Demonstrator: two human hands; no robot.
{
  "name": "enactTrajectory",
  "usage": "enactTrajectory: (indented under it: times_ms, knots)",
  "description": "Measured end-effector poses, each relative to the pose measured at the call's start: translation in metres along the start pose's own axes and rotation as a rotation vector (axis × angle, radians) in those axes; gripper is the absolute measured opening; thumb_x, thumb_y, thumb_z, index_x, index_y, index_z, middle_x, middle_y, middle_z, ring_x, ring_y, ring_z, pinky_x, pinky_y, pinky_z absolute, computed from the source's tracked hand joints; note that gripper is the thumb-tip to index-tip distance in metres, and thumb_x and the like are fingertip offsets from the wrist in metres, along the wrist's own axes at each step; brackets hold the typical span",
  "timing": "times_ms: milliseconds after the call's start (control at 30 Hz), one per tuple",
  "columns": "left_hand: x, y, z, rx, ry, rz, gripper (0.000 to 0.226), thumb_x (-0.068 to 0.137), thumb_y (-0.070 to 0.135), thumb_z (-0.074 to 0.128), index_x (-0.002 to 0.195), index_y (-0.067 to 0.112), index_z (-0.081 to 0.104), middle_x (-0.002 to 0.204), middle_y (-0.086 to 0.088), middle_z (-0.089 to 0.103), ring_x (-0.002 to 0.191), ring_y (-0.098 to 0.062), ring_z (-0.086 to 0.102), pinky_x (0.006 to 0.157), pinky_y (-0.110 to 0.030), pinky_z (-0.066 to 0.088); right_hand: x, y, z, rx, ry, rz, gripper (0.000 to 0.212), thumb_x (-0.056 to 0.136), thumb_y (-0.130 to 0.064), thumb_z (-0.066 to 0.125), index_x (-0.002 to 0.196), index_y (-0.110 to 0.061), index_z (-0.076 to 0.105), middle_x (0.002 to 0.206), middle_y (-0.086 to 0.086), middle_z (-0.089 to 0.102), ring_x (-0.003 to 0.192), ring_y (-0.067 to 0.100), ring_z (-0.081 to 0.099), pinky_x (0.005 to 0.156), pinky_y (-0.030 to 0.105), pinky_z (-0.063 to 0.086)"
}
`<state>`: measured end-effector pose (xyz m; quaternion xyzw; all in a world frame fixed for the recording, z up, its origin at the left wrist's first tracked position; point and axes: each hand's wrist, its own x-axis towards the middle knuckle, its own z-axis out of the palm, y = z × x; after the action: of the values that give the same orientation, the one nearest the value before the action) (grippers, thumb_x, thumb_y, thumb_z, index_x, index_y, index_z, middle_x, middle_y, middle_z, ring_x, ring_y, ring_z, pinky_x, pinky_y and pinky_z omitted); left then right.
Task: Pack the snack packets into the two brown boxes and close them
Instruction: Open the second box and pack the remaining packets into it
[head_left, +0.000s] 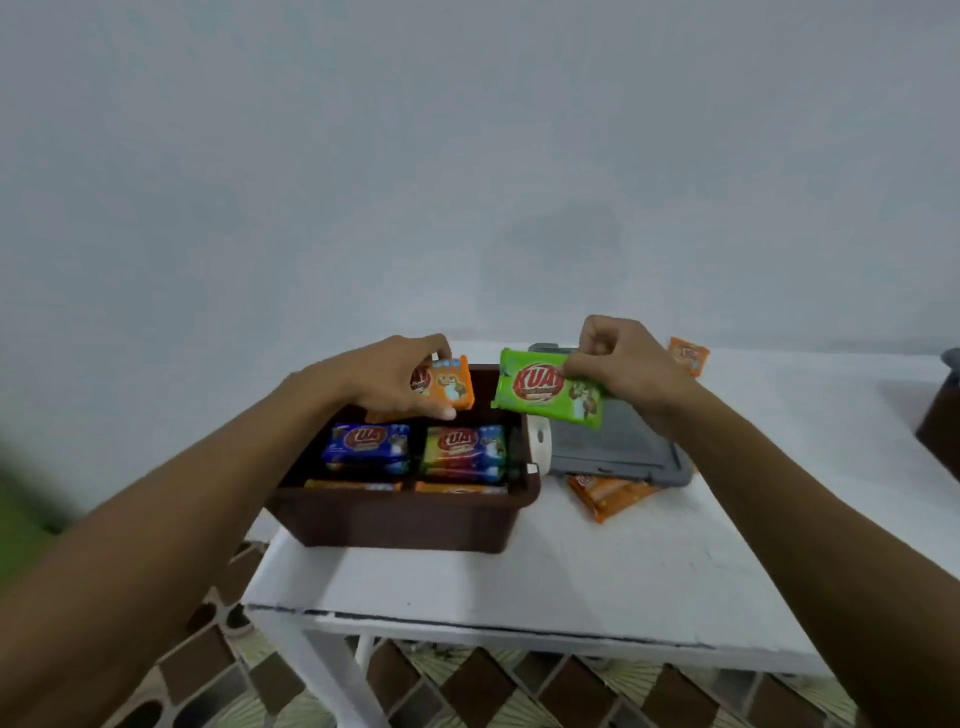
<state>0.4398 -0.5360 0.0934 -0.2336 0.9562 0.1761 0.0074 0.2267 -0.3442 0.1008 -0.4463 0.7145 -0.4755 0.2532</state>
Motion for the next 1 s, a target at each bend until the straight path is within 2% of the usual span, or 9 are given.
enactTrajectory:
  times_ms: [133,233,400,500,600,733,800,900,1000]
  knots:
    - [-0.014,-0.05,0.007,0.005,-0.09,0.027,0.021,0.095,0.047,0.053,0.107,0.03,0.053,0.101,0.002,0.064,0.089,-0.015,0.061,0.08,-0.039,0.051,0.012,-0.03,0.049,-0.237,-0.289,0.028,0.012,0.082,-0.008,0.069,0.091,-0.013,0.061,0.074,0.002,0.067,0.072,0.016,0.068,0.067,0.032,0.052]
    - [-0.015,-0.093,0.016,0.018,-0.194,0.041,0.01,0.097,0.04,0.052,0.1,0.03,0.053,0.097,0.002,0.065,0.088,-0.016,0.061,0.078,-0.041,0.052,0.027,-0.038,0.102,-0.548,-0.439,0.038,0.024,0.088,-0.009,0.06,0.11,-0.018,0.063,0.08,-0.005,0.064,0.073,0.009,0.064,0.061,0.022,0.049]
    - [-0.005,-0.105,0.033,0.05,-0.158,0.054,0.01,0.099,0.034,0.05,0.1,0.025,0.048,0.084,-0.002,0.064,0.078,-0.021,0.06,0.07,-0.041,0.048,0.047,-0.019,0.135,-0.764,-0.304,0.003,0.02,0.088,-0.007,0.056,0.102,-0.019,0.063,0.086,-0.008,0.053,0.082,0.016,0.06,0.056,0.022,0.045]
    - [-0.007,-0.101,0.045,0.277,-0.091,0.042,0.02,0.098,0.039,0.047,0.11,0.025,0.038,0.104,-0.002,0.059,0.086,-0.026,0.058,0.066,-0.039,0.044,0.041,0.004,0.143,-0.955,-0.171,-0.125,0.011,0.084,-0.012,0.056,0.092,-0.02,0.053,0.087,-0.001,0.056,0.087,0.023,0.054,0.059,0.031,0.041]
    - [-0.008,-0.091,0.051,0.442,-0.018,0.093,0.033,0.099,0.042,0.041,0.126,0.024,0.033,0.117,-0.003,0.052,0.093,-0.028,0.059,0.065,-0.036,0.04,0.035,0.019,0.145,-1.175,-0.087,-0.291,0.015,0.087,-0.017,0.056,0.102,-0.021,0.055,0.102,0.007,0.053,0.098,0.028,0.049,0.071,0.039,0.043]
    - [-0.009,-0.089,0.053,0.628,0.034,0.112,0.042,0.098,0.04,0.043,0.138,0.025,0.038,0.127,-0.003,0.052,0.115,-0.024,0.051,0.083,-0.039,0.041,0.036,0.016,0.151,-1.168,-0.308,-0.341,0.033,0.09,-0.033,0.057,0.122,-0.028,0.054,0.112,0.005,0.05,0.103,0.026,0.052,0.071,0.036,0.042]
    - [-0.012,-0.09,0.053,0.665,0.033,0.115,0.039,0.097,0.037,0.047,0.133,0.023,0.047,0.128,-0.003,0.049,0.116,-0.023,0.048,0.079,-0.038,0.043,0.034,0.014,0.155,-1.169,-0.436,-0.339,0.046,0.088,-0.042,0.059,0.132,-0.031,0.049,0.116,0.002,0.05,0.105,0.022,0.053,0.071,0.035,0.046]
    - [-0.014,-0.087,0.051,0.531,0.021,0.097,0.036,0.093,0.037,0.051,0.124,0.018,0.054,0.121,0.0,0.046,0.106,-0.022,0.052,0.064,-0.035,0.04,0.035,0.017,0.155,-1.168,-0.415,-0.314,0.057,0.083,-0.044,0.067,0.135,-0.03,0.047,0.118,0.001,0.052,0.107,0.022,0.054,0.072,0.034,0.047]
    - [-0.014,-0.086,0.05,0.394,-0.012,0.061,0.046,0.082,0.05,0.06,0.116,0.02,0.054,0.108,0.006,0.046,0.095,-0.019,0.054,0.063,-0.035,0.044,0.037,0.019,0.155,-1.187,-0.324,-0.291,0.055,0.082,-0.039,0.07,0.131,-0.025,0.051,0.114,0.005,0.054,0.101,0.027,0.058,0.074,0.038,0.051]
